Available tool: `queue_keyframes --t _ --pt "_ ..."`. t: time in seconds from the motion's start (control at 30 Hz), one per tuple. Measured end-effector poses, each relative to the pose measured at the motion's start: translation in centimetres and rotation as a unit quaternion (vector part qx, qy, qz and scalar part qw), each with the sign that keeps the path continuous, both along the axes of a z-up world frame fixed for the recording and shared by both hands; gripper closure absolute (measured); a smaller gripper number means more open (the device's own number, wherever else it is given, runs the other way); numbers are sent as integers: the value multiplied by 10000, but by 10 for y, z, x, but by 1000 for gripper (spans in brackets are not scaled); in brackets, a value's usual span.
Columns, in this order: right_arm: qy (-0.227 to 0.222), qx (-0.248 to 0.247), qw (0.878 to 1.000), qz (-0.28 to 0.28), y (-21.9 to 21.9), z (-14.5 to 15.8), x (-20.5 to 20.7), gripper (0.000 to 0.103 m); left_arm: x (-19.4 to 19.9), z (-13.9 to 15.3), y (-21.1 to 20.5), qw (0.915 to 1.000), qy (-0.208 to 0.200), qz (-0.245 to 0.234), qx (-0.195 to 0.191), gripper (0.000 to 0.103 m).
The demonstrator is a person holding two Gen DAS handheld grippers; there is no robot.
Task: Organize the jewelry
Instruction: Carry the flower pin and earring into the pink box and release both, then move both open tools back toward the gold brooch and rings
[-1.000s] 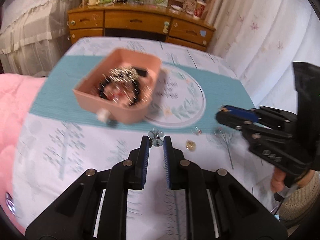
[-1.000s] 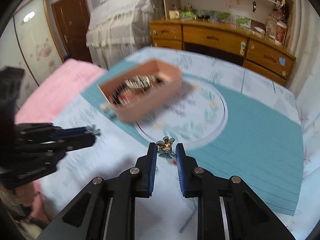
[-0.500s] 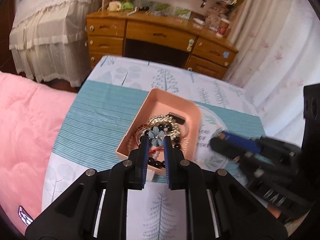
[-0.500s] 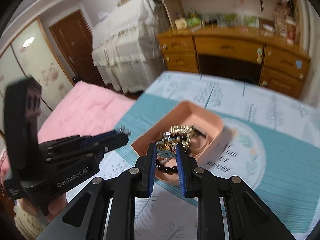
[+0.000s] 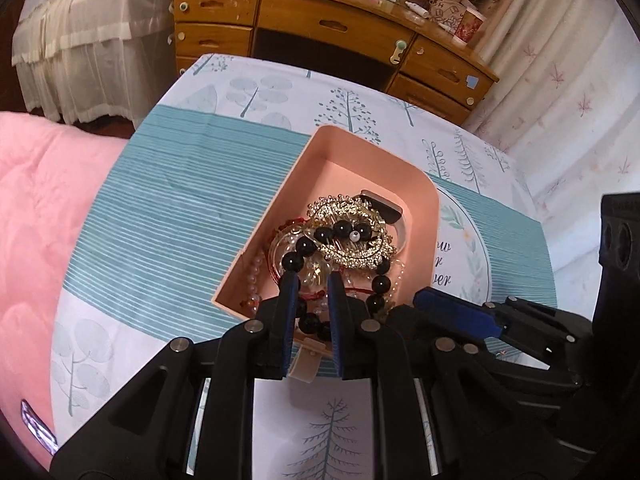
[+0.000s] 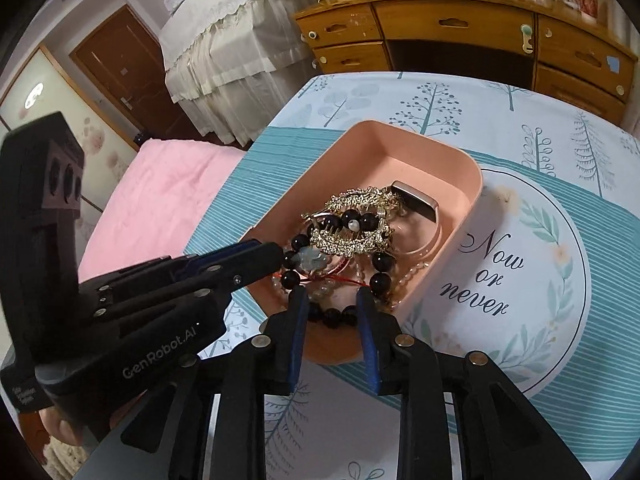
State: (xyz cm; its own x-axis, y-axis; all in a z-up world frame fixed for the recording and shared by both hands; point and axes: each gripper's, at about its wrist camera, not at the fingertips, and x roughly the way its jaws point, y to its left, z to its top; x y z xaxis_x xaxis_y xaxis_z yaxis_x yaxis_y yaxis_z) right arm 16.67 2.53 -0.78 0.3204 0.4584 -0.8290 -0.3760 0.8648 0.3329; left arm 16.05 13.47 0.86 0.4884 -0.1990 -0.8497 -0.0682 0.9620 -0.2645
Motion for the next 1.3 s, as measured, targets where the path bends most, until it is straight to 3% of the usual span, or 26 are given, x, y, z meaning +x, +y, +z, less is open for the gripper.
queue_keyframes --t 0.23,0.63,1.13,1.23,1.3 --pt "-206 140 9997 -70 -16 18 -20 77 -15 7 -5 10000 -92 0 -30 90" --pt "-364 170 9967 -711 -82 44 -70 77 -65 20 -44 9984 -350 -120 417 85" --pt "-504 -60 9897 -1338 -158 37 -137 77 -111 6 -97 9983 -229 -357 407 84" --pt "-533 -53 9866 -1539 -172 39 -137 65 -111 3 -108 9976 -197 -474 454 84" --pt "-540 -55 9840 -1698 -183 38 -134 64 -109 0 -114 9973 -175 -550 462 84"
